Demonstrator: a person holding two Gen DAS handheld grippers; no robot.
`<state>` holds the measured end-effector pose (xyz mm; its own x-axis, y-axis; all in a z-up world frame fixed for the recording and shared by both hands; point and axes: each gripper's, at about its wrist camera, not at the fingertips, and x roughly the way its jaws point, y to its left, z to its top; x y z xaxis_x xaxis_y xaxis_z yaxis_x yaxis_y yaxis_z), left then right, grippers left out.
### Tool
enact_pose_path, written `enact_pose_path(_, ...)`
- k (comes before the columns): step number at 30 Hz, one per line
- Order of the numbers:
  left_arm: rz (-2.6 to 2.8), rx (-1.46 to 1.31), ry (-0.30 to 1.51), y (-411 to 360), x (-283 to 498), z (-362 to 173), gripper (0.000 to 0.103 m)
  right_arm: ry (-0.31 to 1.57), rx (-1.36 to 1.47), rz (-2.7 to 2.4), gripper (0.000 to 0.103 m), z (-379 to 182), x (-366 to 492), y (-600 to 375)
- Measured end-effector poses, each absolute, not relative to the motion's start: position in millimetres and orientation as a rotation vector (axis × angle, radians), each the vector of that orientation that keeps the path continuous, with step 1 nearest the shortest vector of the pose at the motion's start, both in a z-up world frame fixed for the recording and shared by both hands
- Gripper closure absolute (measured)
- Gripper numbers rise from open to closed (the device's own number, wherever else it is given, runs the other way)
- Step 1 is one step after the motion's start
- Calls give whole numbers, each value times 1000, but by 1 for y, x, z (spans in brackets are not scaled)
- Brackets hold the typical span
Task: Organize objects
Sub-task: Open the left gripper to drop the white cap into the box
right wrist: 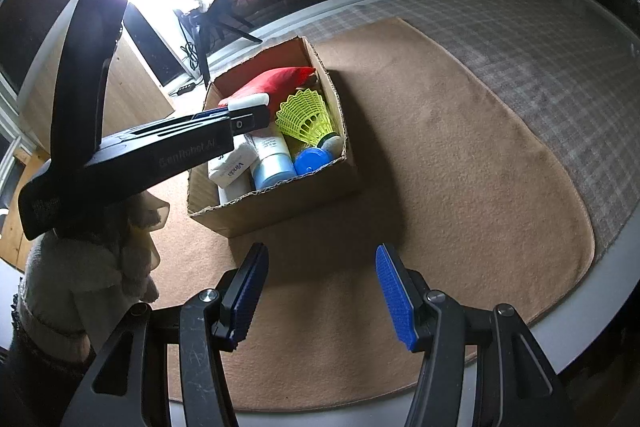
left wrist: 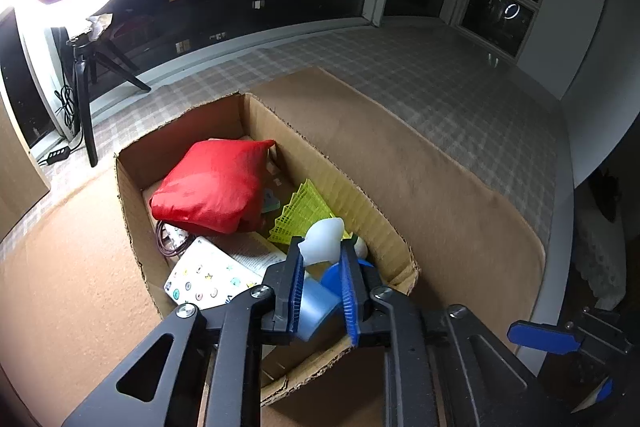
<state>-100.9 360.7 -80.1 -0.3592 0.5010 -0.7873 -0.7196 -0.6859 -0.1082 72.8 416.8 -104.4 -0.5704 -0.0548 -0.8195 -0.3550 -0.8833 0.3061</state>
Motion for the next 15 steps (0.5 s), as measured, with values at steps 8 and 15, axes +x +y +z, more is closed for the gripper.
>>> enact_pose_path(8,2105,-1100,284,354,-107,-74,59,655,-1369,2563,51,-104,69,414)
enact_pose_path(15,2130,-1092,251,338,-107,-66,52,634,-1386,2583,50,-103,61,403)
